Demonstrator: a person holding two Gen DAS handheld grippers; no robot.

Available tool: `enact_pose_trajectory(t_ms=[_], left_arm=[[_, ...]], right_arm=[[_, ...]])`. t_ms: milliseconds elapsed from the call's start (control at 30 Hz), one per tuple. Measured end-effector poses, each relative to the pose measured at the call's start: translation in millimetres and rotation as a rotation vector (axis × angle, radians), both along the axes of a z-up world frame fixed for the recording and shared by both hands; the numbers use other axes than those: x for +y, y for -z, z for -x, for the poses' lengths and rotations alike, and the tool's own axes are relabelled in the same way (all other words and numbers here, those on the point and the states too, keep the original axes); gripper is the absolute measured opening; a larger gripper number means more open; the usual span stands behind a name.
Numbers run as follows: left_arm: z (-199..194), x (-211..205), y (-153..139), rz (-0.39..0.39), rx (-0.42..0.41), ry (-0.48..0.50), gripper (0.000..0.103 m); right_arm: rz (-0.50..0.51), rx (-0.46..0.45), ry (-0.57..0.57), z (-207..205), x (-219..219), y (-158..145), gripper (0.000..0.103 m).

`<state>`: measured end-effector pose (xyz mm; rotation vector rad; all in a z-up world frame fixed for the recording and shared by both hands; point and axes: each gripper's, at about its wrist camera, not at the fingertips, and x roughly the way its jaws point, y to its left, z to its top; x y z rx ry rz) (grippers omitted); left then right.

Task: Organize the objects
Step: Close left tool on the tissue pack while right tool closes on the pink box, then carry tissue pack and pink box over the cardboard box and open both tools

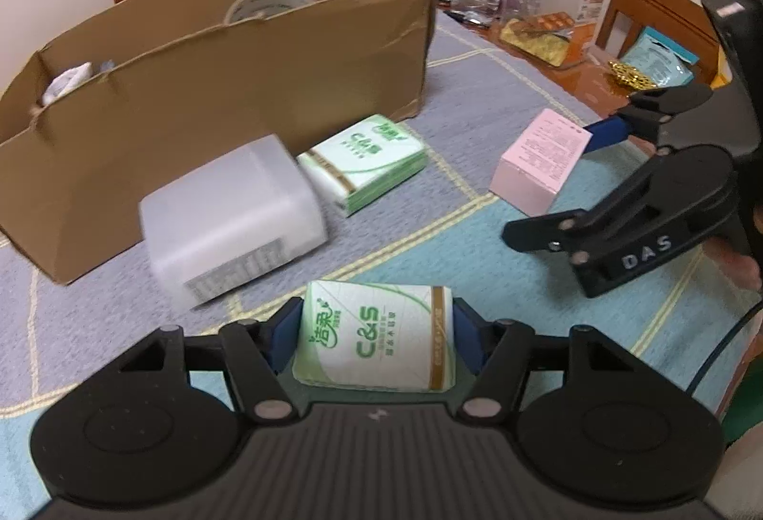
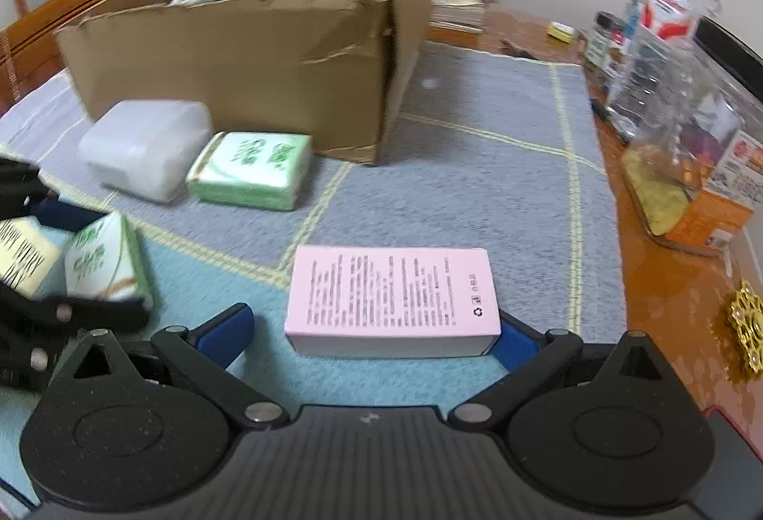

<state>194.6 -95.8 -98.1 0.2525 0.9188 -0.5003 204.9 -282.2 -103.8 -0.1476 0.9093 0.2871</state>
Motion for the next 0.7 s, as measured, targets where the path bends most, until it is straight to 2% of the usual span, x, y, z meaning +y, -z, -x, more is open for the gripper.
enact_pose_trajectory(t_ms=[267, 433, 567, 700], left_arm=[[-1, 14, -2, -0.002, 0.012, -0.040, 0.064], [0, 18, -6, 0.005, 0.017, -0.041, 0.064], [0, 24, -12, 0.037, 0.037, -0.029, 0.064], [-1, 27, -22, 0.034, 0.042, -0.030, 0.064]], right_arm=[[0.007, 0.026, -0.001, -5, 2, -2, 0.102], [0.014, 0.041, 0.035, -7, 1, -8, 0.085], [0.005, 0.065, 0.069, -9, -3, -11, 0.085], [-0.019, 0.089, 0.077, -10, -6, -18, 0.084]])
